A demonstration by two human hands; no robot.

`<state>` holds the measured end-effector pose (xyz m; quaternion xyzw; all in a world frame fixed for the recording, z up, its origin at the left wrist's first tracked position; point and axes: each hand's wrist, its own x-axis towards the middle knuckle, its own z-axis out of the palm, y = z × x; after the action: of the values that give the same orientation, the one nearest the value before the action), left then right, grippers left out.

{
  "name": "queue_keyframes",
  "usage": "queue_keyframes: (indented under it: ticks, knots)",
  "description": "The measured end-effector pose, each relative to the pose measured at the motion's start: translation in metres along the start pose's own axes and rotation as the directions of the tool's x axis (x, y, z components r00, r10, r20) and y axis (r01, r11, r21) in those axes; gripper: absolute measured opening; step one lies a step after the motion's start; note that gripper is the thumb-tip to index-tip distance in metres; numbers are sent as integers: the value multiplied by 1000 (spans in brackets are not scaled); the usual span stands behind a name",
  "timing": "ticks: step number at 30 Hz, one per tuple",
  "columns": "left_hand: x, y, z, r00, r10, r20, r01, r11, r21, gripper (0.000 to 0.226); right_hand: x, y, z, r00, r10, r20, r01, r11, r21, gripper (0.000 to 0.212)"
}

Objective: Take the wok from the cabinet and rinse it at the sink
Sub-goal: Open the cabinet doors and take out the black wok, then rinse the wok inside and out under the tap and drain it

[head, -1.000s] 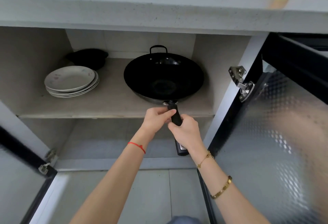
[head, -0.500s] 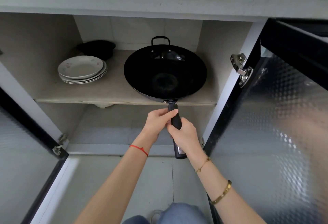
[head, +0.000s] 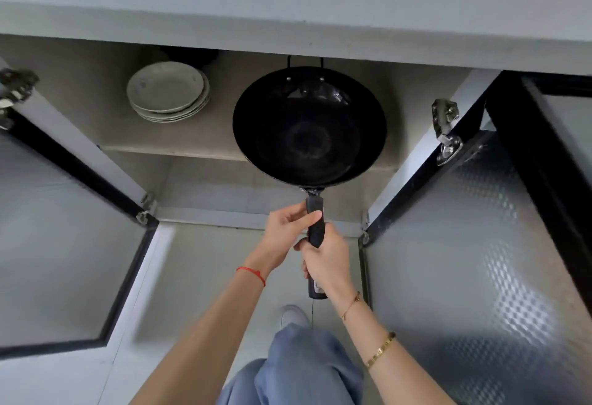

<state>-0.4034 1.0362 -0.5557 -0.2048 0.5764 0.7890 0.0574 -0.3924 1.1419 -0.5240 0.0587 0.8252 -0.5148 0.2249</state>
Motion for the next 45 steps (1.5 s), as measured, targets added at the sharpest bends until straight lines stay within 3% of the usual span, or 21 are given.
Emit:
queue_keyframes:
  ticks: [7,16,20,25,35,40,45]
  knots:
    - [-102,17,8,986,-159,-48,159,987,-17,15,-105,-21,-21,992,103,73,-101,994,-37,13]
    - [-278,87,52,946,-297,-128,285,953,-105,25,-273,-69,-67,981,155,120,-140,983,-122,16]
    - [-359,120,72,939,-303,-161,290,952,-97,28,-345,-82,-89,974,153,164,-127,979,-157,32]
    - [-435,155,93,940,-281,-191,271,959,-77,25,-412,-98,-115,964,139,227,-85,968,-234,37]
    - [-486,216,115,916,-183,-357,138,980,-146,36,-447,-164,-155,942,-39,333,140,948,-286,14]
    - [-485,244,118,882,-133,-453,42,978,-205,36,-433,-199,-164,888,-131,441,275,920,-280,13]
    - [-482,265,114,812,-85,-577,-78,965,-251,34,-415,-235,-160,788,-205,581,409,879,-244,11]
